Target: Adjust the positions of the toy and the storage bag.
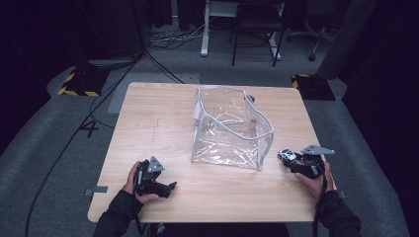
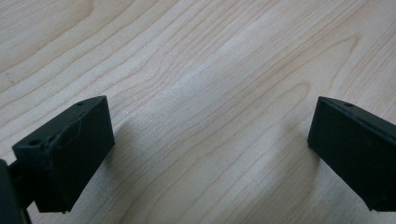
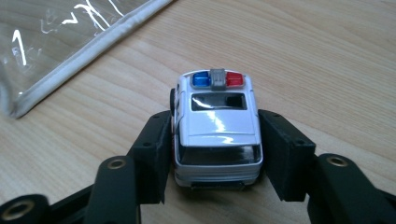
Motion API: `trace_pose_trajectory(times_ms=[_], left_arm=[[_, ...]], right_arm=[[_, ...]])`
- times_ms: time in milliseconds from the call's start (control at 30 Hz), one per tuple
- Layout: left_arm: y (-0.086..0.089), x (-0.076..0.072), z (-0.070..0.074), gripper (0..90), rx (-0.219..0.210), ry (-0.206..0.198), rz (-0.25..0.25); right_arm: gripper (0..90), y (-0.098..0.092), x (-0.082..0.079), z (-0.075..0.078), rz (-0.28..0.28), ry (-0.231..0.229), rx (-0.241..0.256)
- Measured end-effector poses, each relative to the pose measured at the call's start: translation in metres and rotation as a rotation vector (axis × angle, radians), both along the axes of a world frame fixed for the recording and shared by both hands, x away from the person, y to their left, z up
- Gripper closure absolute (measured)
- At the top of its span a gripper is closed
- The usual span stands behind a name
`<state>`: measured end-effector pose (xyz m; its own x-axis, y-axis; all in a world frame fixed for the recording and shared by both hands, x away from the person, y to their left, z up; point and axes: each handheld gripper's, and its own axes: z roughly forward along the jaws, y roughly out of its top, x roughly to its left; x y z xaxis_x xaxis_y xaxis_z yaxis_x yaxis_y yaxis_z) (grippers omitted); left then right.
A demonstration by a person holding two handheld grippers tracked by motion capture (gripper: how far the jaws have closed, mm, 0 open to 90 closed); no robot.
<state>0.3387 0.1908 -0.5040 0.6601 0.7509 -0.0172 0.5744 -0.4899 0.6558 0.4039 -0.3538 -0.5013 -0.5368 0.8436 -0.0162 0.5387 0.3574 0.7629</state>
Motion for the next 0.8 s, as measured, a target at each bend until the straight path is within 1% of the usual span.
trace_pose_trajectory(times_ms=[67, 133, 200, 267, 300, 433, 467, 500, 533, 567, 600, 633, 667, 733, 800], left_arm=[[-0.0002, 0.0, -0.0003, 0.6, -0.005, 0.004, -0.001], [-0.0002, 0.0, -0.0003, 0.6, -0.004, 0.003, -0.001], [-0.0002, 0.0, -0.0003, 0.6, -0.004, 0.003, -0.001], [-0.0002, 0.0, -0.0003, 0.6, -0.004, 0.003, -0.001], [-0.0002, -0.0001, -0.0003, 0.7, -0.004, 0.002, 0.0], [-0.0002, -0.0001, -0.0003, 0.7, -0.004, 0.003, 0.0], [-0.0002, 0.0, -0.0003, 0.7, -0.004, 0.003, -0.001], [-0.0002, 0.0, -0.0003, 0.6, -0.004, 0.003, -0.001], [0.0005, 0.001, 0.0003, 0.6, 0.006, -0.004, -0.012], [0.0, 0.0009, 0.0, 0.6, -0.002, 0.01, -0.012], [0.0, 0.0013, 0.0001, 0.6, -0.001, 0.009, -0.014], [0.0, 0.0012, 0.0001, 0.6, -0.001, 0.009, -0.015], [0.0, 0.0012, 0.0001, 0.6, 0.0, 0.009, -0.015], [0.0001, 0.0009, 0.0001, 0.7, -0.001, 0.008, -0.012], [0.0007, 0.0011, 0.0003, 0.7, 0.007, -0.005, -0.014]], right_arm=[[45.1, -0.0001, -0.0001, -0.0003, 0.009, 0.0, 0.005], [47.8, -0.0005, -0.001, -0.0001, 0.003, 0.002, 0.006], [47.9, -0.0013, -0.0016, -0.0004, -0.002, 0.002, 0.016], [48.0, -0.0015, -0.0017, -0.0003, -0.001, 0.003, 0.015], [48.2, -0.0014, -0.0019, -0.0005, -0.005, 0.001, 0.026], [48.2, -0.0043, -0.0021, -0.0002, 0.003, 0.007, 0.032], [48.3, -0.0037, -0.0028, -0.0002, -0.002, 0.004, 0.047], [48.3, -0.0037, -0.0028, -0.0002, -0.002, 0.004, 0.047], [48.4, -0.0053, -0.0045, 0.0005, -0.001, -0.012, 0.061], [48.4, -0.0069, -0.0051, 0.0011, 0.001, -0.02, 0.064], [48.4, -0.0077, -0.0062, 0.0013, -0.007, -0.035, 0.067], [48.4, -0.0082, -0.0071, 0.0015, -0.003, -0.043, 0.069], [48.4, -0.0073, -0.0076, 0.0014, 0.006, -0.044, 0.066], [48.4, -0.0053, -0.0078, 0.0009, 0.018, -0.047, 0.043], [48.4, -0.0042, -0.0083, 0.001, 0.021, -0.048, 0.042]])
